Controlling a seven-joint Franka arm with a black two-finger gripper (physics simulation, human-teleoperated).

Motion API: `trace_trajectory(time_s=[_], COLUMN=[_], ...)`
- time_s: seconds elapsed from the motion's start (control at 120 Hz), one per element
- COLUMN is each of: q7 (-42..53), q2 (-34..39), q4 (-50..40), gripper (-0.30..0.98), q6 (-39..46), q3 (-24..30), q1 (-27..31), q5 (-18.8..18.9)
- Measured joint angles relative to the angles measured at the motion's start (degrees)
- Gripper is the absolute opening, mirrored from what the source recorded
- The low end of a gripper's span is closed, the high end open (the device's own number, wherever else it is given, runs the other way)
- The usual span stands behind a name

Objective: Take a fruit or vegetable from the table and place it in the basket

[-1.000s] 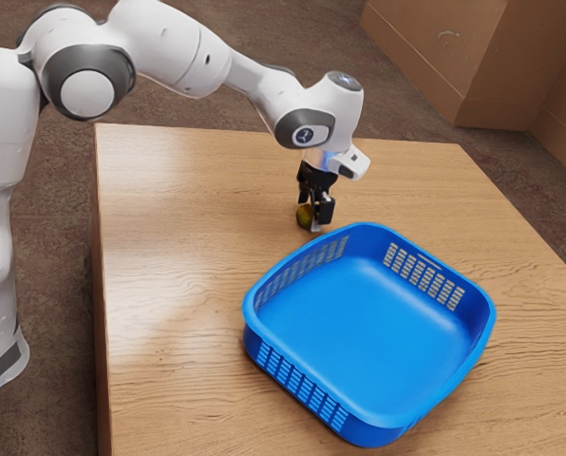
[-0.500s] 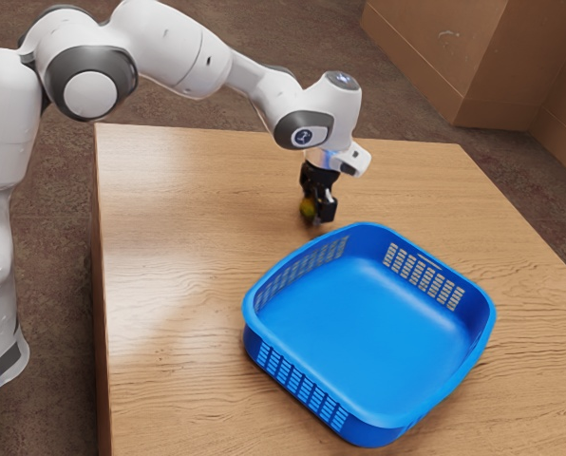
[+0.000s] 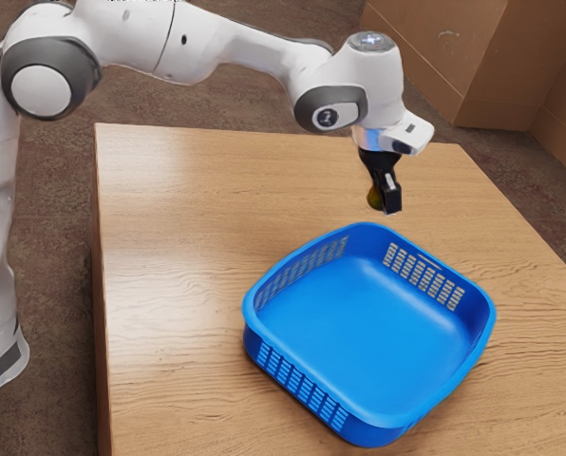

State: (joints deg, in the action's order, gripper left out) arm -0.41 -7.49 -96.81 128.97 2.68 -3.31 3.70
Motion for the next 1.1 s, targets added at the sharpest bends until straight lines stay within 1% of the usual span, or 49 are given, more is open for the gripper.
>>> trace_trajectory(time_s=[0.092,0.233,0.417,0.575,0.65,0.742,0.833,0.95,1.05,1.1], q7=[-1.03,-2.88,-4.95,-6.41,-7.13,-7.63,-8.04,-8.67,-10.44,-11.84], q2=[0.25,0.79,0.19,-0.72,-0.69,-0.55,-0.6,0.41,2.84,3.44], q4=[0.03,-0.32,-0.29,0.01,0.02,-0.05,-0.07,-0.03,-0.6,-0.91], gripper=[0.33,0.33,0.34,0.33,0.33,0.49,0.58,0.64,0.66,0.67], q6=[0.4,0.75,0.95,1.14,1.23,1.28,1.3,1.31,1.06,0.8], q3=[3.14,4.02,4.21,7.74,8.43,8.6,8.58,8.18,7.32,6.06], q1=[-1.58,-5.04,-4.8,-4.59,-5.0,-4.72,-4.31,-4.07,-2.08,-1.18], q5=[-0.02,-0.16,-0.2,0.02,0.09,-0.15,-0.45,-1.06,-2.55,-2.99])
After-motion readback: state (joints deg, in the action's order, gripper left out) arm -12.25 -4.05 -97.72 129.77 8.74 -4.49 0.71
